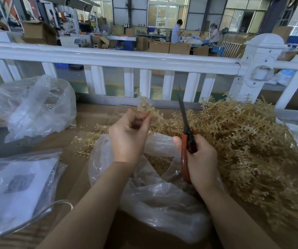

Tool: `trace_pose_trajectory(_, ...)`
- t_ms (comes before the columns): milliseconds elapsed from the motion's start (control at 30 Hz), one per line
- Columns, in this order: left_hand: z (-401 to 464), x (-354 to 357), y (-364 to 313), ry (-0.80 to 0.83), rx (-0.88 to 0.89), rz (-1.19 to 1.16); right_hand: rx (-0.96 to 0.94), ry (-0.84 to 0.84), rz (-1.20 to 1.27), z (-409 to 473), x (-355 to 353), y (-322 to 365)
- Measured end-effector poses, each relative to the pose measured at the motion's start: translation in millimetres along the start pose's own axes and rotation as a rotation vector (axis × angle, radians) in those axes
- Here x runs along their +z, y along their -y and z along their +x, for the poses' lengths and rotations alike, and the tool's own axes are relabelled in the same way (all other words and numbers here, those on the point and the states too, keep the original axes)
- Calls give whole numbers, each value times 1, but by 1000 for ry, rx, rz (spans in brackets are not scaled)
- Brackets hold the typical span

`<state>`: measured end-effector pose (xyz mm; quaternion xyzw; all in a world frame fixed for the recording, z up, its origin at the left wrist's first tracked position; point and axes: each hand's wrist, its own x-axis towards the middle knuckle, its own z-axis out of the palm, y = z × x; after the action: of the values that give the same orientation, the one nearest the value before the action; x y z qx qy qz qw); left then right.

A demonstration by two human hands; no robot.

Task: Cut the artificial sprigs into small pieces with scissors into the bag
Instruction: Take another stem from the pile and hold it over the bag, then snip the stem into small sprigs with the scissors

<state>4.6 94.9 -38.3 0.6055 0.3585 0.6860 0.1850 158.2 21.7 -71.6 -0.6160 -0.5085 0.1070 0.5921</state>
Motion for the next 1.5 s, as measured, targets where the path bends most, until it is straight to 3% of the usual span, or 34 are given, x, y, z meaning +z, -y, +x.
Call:
trace_pose_trajectory(100, -14, -3, 1, 115, 469, 273, 95, 98, 162, 2, 1, 7)
trace_pose_trajectory(167, -22, -5, 4, 204, 627, 312, 130, 131, 204, 4, 1, 10)
trace_pose_trajectory(267, -28, -6, 6, 331, 741, 309, 164, 143, 289, 6, 0, 13)
trace_pose_trajectory(400, -30, -5, 7, 431, 761, 313, 267, 126, 345, 10, -1, 9)
trace_pose_trajectory(467, -31, -4, 7, 471, 708, 292, 300, 114, 334, 12, -1, 6)
trace_pose_trajectory(533, -31, -2, 7, 476, 531, 250, 293, 123, 329, 12, 0, 6)
trace_pose_trajectory(700, -26, -3, 13, 326, 109, 204, 246, 123, 353, 10, -2, 8)
trace_pose_trajectory(833, -23, -8, 16, 480, -328, 75, 221, 175, 353, 9, -6, 7)
trace_pose_trajectory(967, -23, -10, 16, 483, -353, -101, 180, 196, 351, 8, -4, 5)
trace_pose_trajectory(1333, -14, -16, 5, 114, -530, -425, 186, 100, 384, 6, -1, 13)
trace_pose_trajectory(1500, -13, -18, 10, 164, -519, -600, 230, 49, 438, 8, 2, 7)
